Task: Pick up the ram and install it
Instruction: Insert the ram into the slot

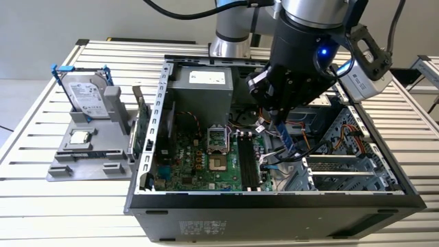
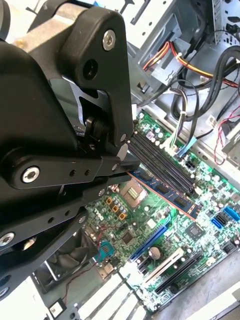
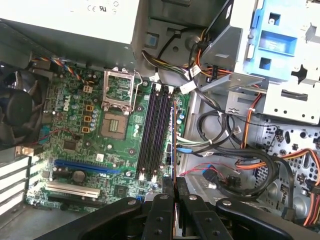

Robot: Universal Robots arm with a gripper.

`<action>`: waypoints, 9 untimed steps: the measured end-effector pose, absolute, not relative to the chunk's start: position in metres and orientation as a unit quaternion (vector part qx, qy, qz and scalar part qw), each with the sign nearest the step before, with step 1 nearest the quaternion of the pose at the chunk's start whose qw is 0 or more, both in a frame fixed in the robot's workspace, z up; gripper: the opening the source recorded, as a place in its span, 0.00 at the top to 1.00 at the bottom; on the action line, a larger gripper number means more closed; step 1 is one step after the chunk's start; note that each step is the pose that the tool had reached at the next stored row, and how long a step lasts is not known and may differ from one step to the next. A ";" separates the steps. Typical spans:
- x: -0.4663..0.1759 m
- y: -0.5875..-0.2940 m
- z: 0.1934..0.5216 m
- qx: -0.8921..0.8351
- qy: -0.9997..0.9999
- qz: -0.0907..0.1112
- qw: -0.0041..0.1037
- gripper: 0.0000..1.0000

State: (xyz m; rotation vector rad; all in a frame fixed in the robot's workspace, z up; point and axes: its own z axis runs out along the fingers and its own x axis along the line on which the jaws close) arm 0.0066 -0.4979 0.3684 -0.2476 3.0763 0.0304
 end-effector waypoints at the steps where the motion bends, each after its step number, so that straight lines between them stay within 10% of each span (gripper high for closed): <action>1: 0.007 -0.498 0.368 -0.080 0.996 0.010 0.028 1.00; 9: 0.007 -0.497 0.365 -0.080 0.996 0.010 0.028 1.00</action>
